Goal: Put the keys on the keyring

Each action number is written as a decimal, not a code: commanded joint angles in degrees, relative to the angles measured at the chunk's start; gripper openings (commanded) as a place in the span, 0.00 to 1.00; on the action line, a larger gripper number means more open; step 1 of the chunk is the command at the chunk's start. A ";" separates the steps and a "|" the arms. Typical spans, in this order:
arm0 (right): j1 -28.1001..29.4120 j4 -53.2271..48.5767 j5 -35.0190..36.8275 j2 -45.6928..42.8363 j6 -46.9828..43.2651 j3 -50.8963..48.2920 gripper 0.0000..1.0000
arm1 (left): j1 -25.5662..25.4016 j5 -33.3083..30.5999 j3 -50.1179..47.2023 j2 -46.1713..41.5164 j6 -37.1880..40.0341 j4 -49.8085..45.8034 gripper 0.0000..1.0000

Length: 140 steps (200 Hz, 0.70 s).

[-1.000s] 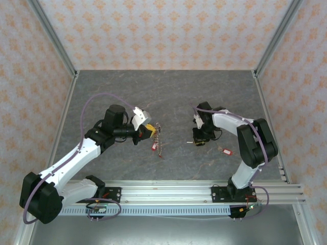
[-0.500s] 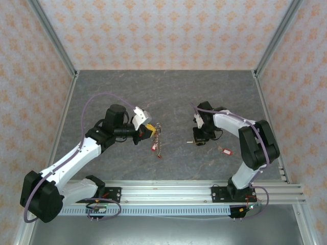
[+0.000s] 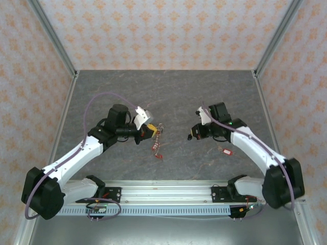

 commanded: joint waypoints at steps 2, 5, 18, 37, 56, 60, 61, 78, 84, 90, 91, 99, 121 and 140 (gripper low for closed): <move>0.48 13.99 -8.88 -6.30 -0.66 -4.99 0.00 | -1.52 -1.76 -0.67 -0.30 -4.03 8.66 0.00; 0.57 15.46 -9.60 -7.10 -0.70 -5.63 0.00 | -1.72 -1.94 -0.83 -0.29 -4.34 9.27 0.00; 1.14 20.65 -11.51 -10.23 -0.65 -8.12 0.00 | -2.55 -3.06 -1.63 -0.17 -5.02 10.75 0.00; 2.53 24.56 -12.31 -12.98 -2.39 -9.85 0.00 | -3.51 -4.10 -1.91 0.05 -5.04 11.23 0.00; 4.64 25.72 -11.64 -13.90 -4.90 -9.94 0.00 | -4.41 -5.36 -2.37 0.05 -5.30 11.89 0.00; 5.09 25.98 -11.38 -14.03 -5.27 -9.89 0.00 | -4.61 -5.76 -2.51 0.05 -5.46 12.15 0.00; 5.27 26.03 -11.30 -14.08 -5.30 -9.88 0.00 | -4.66 -5.86 -2.54 0.05 -5.47 12.22 0.00; 7.49 26.82 -8.72 -14.13 -6.21 -9.49 0.00 | -5.70 -7.24 -3.42 0.05 -6.03 13.80 0.00; 8.23 26.99 -8.21 -14.13 -6.92 -9.29 0.00 | -5.85 -7.51 -3.60 0.12 -6.25 14.19 0.00; 9.03 27.26 -7.65 -14.13 -7.61 -9.23 0.00 | -6.10 -7.66 -3.76 0.20 -6.41 14.55 0.00; 9.17 27.29 -7.50 -14.13 -7.65 -9.20 0.00 | -6.07 -7.73 -3.78 0.21 -6.43 14.65 0.00; 10.08 27.75 -6.34 -14.22 -8.03 -9.17 0.00 | -6.26 -8.03 -4.01 0.22 -6.67 15.00 0.00; 11.78 28.30 -5.99 -14.04 -9.12 -8.76 0.00 | -6.77 -9.06 -4.37 0.22 -6.72 15.54 0.00; 13.07 28.42 -5.54 -13.82 -9.72 -8.09 0.00 | -6.83 -9.25 -4.59 0.23 -6.66 15.68 0.00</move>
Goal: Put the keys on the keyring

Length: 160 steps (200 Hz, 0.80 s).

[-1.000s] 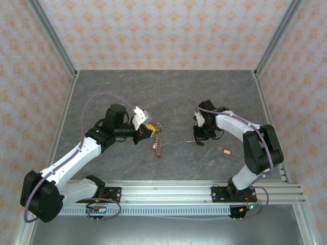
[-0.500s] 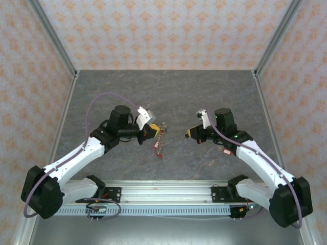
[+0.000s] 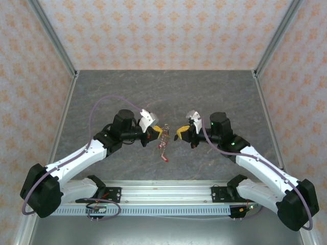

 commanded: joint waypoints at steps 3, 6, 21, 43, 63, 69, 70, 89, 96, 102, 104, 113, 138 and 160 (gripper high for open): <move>1.69 3.21 1.33 -0.57 -2.57 1.93 0.00 | -0.54 -1.35 -0.59 -0.08 -0.62 4.84 0.00; 1.81 3.23 1.30 -0.51 -2.63 2.08 0.00 | -0.55 -1.40 -0.67 -0.08 -0.66 4.89 0.00; 2.50 4.48 1.61 -0.19 -2.43 2.31 0.00 | -0.67 -1.06 -0.59 0.00 -0.38 4.94 0.00; 3.48 6.32 1.36 1.13 -2.25 2.98 0.00 | -1.13 -1.50 -0.33 -0.17 1.22 3.55 0.00; 4.10 7.22 1.11 2.57 -2.61 3.84 0.00 | -1.32 -1.61 -0.28 -0.21 2.26 2.90 0.00; 4.31 7.36 1.10 2.89 -2.86 4.09 0.00 | -1.33 -1.55 -0.15 -0.30 2.51 2.88 0.00; 4.30 7.40 1.06 2.97 -2.88 4.17 0.00 | -1.33 -1.56 -0.15 -0.28 2.57 2.88 0.00; 4.69 7.68 0.76 4.11 -3.43 4.93 0.00 | -1.46 -1.66 0.35 -0.13 3.41 2.20 0.00; 4.80 7.93 0.76 4.50 -3.66 5.08 0.00 | -1.41 -1.51 0.61 -0.01 3.58 1.83 0.00; 4.86 7.88 0.76 4.91 -3.84 5.29 0.00 | -1.42 -1.41 0.85 0.16 3.75 1.63 0.00; 4.90 7.87 0.76 5.05 -3.93 5.41 0.00 | -1.41 -1.34 0.89 0.17 3.77 1.58 0.00; 4.96 7.94 0.80 5.48 -4.25 5.56 0.00 | -1.46 -1.12 0.99 0.35 3.87 1.71 0.00; 5.15 7.71 0.77 6.84 -5.26 6.39 0.00 | -1.54 -0.88 1.21 0.62 3.95 1.59 0.00; 5.23 7.88 1.25 7.77 -5.88 6.72 0.00 | -1.51 -0.19 1.69 0.87 4.28 0.92 0.00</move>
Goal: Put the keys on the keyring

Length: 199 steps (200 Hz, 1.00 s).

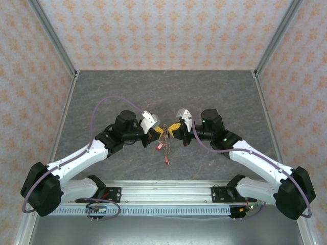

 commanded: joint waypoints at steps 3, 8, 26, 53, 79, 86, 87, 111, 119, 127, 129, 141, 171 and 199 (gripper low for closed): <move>0.51 2.58 0.22 0.74 -2.21 2.20 0.00 | -0.37 1.21 2.10 0.12 1.75 0.38 0.00; 0.52 2.52 0.15 0.88 -2.45 2.24 0.00 | -0.33 1.31 2.17 0.20 1.92 0.12 0.00; 0.52 1.48 0.25 1.55 -3.40 2.73 0.00 | -0.40 1.41 2.51 0.38 2.06 -0.38 0.00; 0.52 0.41 0.02 2.60 -4.38 2.82 0.00 | -0.33 1.58 2.62 0.63 2.03 -0.31 0.00; 0.52 -0.47 0.21 3.07 -5.44 2.82 0.00 | -0.35 1.91 2.91 0.73 2.03 -0.48 0.00; 0.52 -0.66 0.15 3.27 -5.78 2.82 0.00 | -0.33 2.00 2.90 0.73 2.01 -0.51 0.00; 0.52 -0.66 0.15 3.27 -5.78 2.82 0.00 | -0.32 2.01 2.92 0.73 1.98 -0.49 0.00; 0.52 -0.53 -0.35 3.91 -6.00 3.12 0.00 | -0.32 2.28 3.09 1.00 1.95 -0.49 0.00; 0.53 -0.57 -0.58 4.07 -6.02 3.21 0.00 | -0.37 2.36 3.24 1.15 1.88 -0.55 0.00; 0.52 -0.52 -0.63 4.44 -6.02 3.31 0.00 | -0.32 2.47 3.35 1.25 1.89 -0.65 0.00; 0.52 -0.54 -0.73 4.49 -6.02 3.30 0.00 | -0.39 2.55 3.35 1.26 1.91 -0.64 0.00; 0.52 -0.54 -1.31 4.78 -6.02 3.48 0.00 | -0.32 2.68 3.51 1.44 1.86 -0.64 0.00; 0.52 0.38 -2.14 5.13 -5.58 3.49 0.00 | -0.35 2.90 3.67 1.66 2.03 -0.96 0.00; 0.52 1.47 -2.49 5.20 -5.12 3.22 0.00 | -0.37 3.17 4.24 2.22 2.37 -1.77 0.00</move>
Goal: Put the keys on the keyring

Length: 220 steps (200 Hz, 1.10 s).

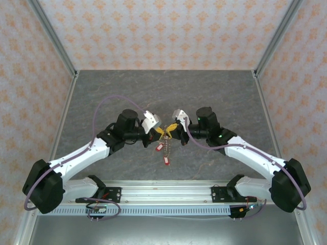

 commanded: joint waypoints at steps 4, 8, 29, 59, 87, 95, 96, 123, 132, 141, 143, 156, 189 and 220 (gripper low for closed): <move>0.41 2.46 -1.99 0.33 -0.34 1.66 0.00 | -0.34 1.90 2.60 0.15 1.64 0.28 0.00; 0.41 2.55 -1.88 0.42 -0.29 1.59 0.00 | -0.34 2.01 2.68 0.24 1.71 0.30 0.00; 0.42 1.86 -0.37 0.48 -0.65 1.74 0.00 | -0.35 2.31 2.65 0.12 1.64 0.47 0.00; 0.42 0.04 5.00 0.20 -2.75 1.76 0.00 | -0.33 3.46 4.67 -0.06 3.40 -3.92 0.00; 0.50 -1.70 7.38 -0.01 -3.03 2.48 0.00 | -0.39 5.15 5.49 -0.08 5.93 -6.89 0.00; 0.45 -1.87 7.40 0.12 -2.54 2.67 0.00 | -0.38 5.45 5.77 0.00 6.43 -7.51 0.00; 0.47 -1.85 7.46 0.12 -2.49 2.69 0.00 | -0.35 5.46 5.79 0.01 6.50 -7.56 0.00; 0.43 -2.21 8.92 -0.30 -0.98 2.81 0.00 | -0.32 5.39 6.25 0.61 7.39 -8.59 0.00; 0.46 -2.65 9.55 -0.38 -0.46 2.94 0.00 | -0.32 5.01 6.23 0.72 7.27 -8.29 0.00; 0.46 -3.96 10.18 -0.33 -0.19 3.32 0.00 | -0.39 4.48 5.92 0.63 7.01 -7.71 0.00; 0.42 -4.30 10.22 -0.32 -0.23 3.33 0.00 | -0.36 4.39 5.84 0.63 6.94 -7.57 0.00; 0.41 -6.21 9.90 -0.27 -0.59 3.58 0.00 | -0.34 4.16 5.23 0.45 6.38 -6.15 0.00; 0.42 -8.96 8.29 0.48 -1.28 3.53 0.00 | -0.32 4.64 4.66 0.88 5.70 -4.58 0.00; 0.46 -10.40 7.54 2.55 -1.30 3.99 0.00 | -0.37 4.82 4.49 1.34 5.42 -3.49 0.00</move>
